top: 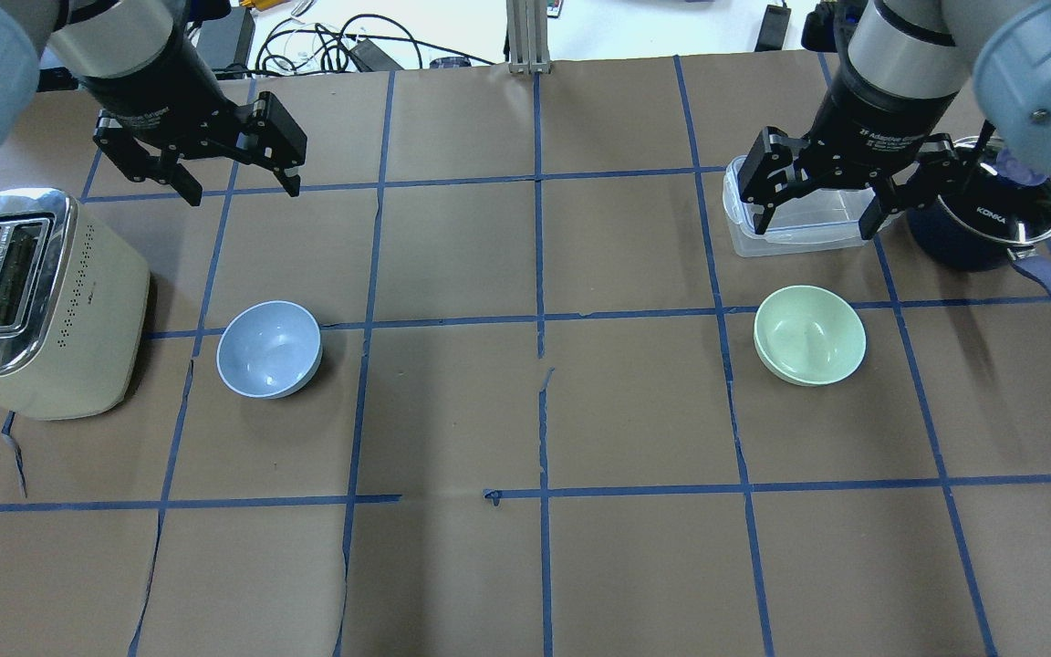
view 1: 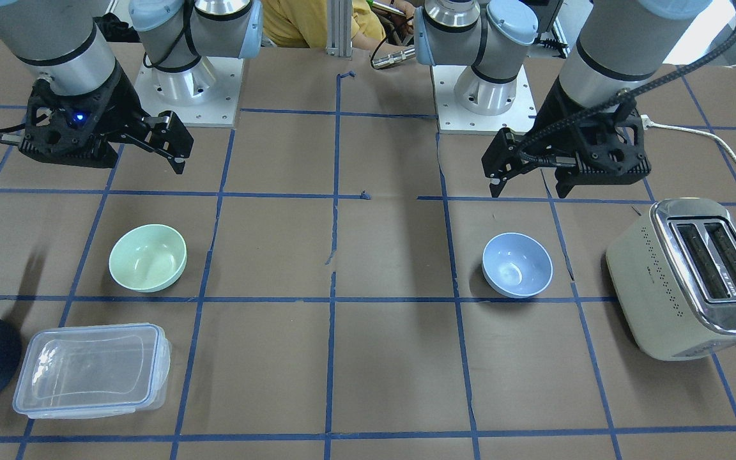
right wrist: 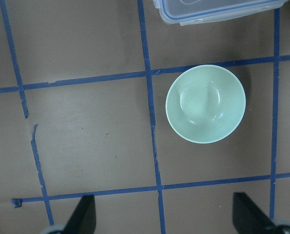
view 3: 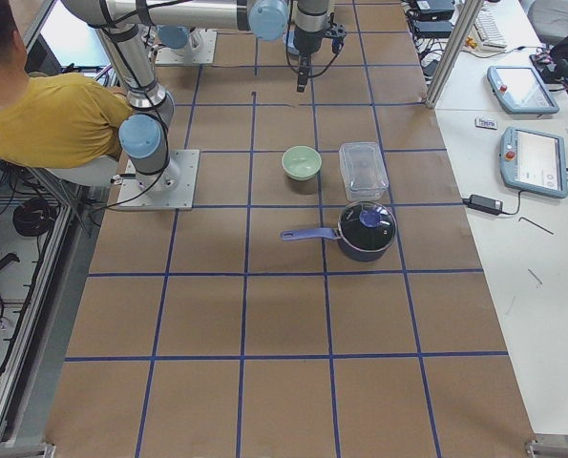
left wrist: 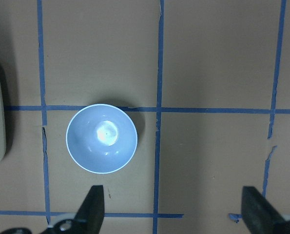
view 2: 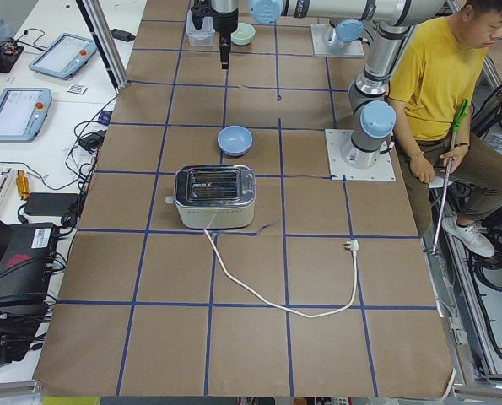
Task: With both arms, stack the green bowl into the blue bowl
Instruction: 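Move left gripper above blue bowl while right gripper moves toward green bowl, then grasp blue bowl rim with left gripper while right gripper grasps green bowl rim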
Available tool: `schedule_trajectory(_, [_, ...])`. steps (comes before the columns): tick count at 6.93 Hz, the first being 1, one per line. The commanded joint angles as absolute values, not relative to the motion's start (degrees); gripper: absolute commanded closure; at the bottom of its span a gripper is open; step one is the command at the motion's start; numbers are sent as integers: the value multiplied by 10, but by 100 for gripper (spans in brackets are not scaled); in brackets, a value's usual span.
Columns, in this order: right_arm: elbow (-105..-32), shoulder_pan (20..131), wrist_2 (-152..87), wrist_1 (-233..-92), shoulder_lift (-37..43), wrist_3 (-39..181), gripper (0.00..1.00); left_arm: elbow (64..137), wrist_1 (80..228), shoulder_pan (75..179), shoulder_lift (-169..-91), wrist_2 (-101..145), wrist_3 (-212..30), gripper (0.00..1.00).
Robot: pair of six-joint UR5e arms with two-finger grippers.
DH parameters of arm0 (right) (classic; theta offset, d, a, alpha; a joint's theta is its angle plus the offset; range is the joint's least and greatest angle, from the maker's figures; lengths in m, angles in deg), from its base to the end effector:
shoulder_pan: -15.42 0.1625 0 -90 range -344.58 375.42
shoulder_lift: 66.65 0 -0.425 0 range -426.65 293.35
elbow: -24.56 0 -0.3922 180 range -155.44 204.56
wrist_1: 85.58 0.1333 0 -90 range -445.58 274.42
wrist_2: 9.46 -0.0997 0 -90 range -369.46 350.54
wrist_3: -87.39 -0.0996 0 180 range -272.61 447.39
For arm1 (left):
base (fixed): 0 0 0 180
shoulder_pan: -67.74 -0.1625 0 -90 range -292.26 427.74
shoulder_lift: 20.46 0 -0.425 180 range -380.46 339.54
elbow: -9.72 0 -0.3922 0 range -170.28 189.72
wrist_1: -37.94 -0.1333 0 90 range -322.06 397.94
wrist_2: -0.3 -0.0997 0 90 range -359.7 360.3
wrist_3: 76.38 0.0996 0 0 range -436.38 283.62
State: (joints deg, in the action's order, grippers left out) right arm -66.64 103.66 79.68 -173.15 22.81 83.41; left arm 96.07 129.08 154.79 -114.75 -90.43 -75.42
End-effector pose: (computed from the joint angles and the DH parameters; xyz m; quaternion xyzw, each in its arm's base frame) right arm 0.1197 -0.4921 0.4690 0.0503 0.9980 0.0365 0.0068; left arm -0.1051 -0.5266 0.4793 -0.0173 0.9997 0.0157 0.0058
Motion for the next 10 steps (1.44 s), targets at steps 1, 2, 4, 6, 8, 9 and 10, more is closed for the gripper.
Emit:
schedule_trajectory(1, [-667,1037,800,-1729,225,833,0,1055,1189,1492,-1160,-902,-687,0])
schedule_trajectory(2, [-667,1037,801,-1728,224,833,0,1120,1119,1460,-1161,-903,-653,0])
schedule_trajectory(4, [-675,1036,801,-1737,193,833,0,1185,1089,1407,-1165,-901,-587,0])
schedule_trajectory(6, [-715,1035,799,-1762,155,845,0,1205,1048,1391,-1193,-903,-564,0])
schedule_trajectory(8, [-803,1035,799,-1907,149,907,0,1242,956,1374,-1228,-898,-542,2])
schedule_trajectory(9, [-860,1035,799,-2002,148,948,0,1247,949,1369,-1244,-894,-541,13])
schedule_trajectory(10, [-911,1033,811,-2096,148,983,0,1252,950,1358,-1259,-894,-539,40])
